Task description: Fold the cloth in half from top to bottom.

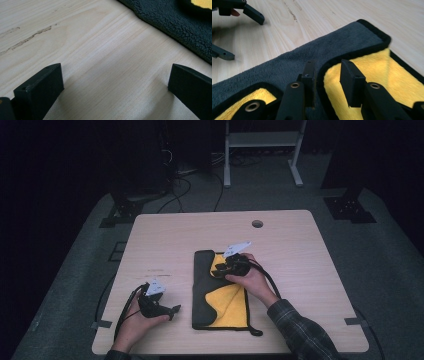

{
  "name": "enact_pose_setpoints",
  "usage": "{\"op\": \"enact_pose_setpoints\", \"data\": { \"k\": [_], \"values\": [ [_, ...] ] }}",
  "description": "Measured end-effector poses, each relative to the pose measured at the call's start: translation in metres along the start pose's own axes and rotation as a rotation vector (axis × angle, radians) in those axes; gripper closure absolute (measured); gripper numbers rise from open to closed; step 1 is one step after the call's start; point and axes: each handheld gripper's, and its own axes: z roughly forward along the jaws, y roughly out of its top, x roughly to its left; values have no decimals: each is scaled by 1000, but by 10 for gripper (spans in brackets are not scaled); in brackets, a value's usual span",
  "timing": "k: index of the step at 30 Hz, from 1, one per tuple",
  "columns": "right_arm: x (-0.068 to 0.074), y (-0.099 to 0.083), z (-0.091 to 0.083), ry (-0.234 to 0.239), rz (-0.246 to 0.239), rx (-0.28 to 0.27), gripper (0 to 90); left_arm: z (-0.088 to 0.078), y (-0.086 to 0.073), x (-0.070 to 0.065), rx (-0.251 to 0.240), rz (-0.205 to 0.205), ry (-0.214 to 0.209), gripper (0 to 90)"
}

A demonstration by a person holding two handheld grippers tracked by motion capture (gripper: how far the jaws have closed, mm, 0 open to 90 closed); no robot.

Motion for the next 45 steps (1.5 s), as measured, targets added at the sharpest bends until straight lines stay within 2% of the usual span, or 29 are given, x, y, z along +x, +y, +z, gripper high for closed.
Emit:
{"op": "enact_pose_setpoints", "data": {
  "k": [9,12,15,16,17,18,21,25,30,39,45],
  "values": [
    [4,-2,22,6,-29,51,642,0,0,0,0,0,0,0],
    [6,-5,29,-13,-42,78,649,0,0,0,0,0,0,0],
    [7,-8,30,-40,-54,70,757,0,0,0,0,0,0,0],
    [7,-8,30,-40,-54,70,757,0,0,0,0,0,0,0],
    [7,-9,29,-38,-46,65,803,0,0,0,0,0,0,0],
    [7,-8,27,-43,-41,54,838,0,0,0,0,0,0,0],
    [6,-6,23,-35,-21,35,852,0,0,0,0,0,0,0],
    [2,1,11,-47,-8,-2,857,0,0,0,0,-1,0,0],
    [-12,7,-4,-79,33,-45,860,0,0,0,0,1,0,0],
    [-35,11,-19,-141,74,-64,861,0,0,0,0,0,0,0],
    [-52,8,-26,-183,118,-66,862,0,0,0,0,0,0,0]
  ]
}}
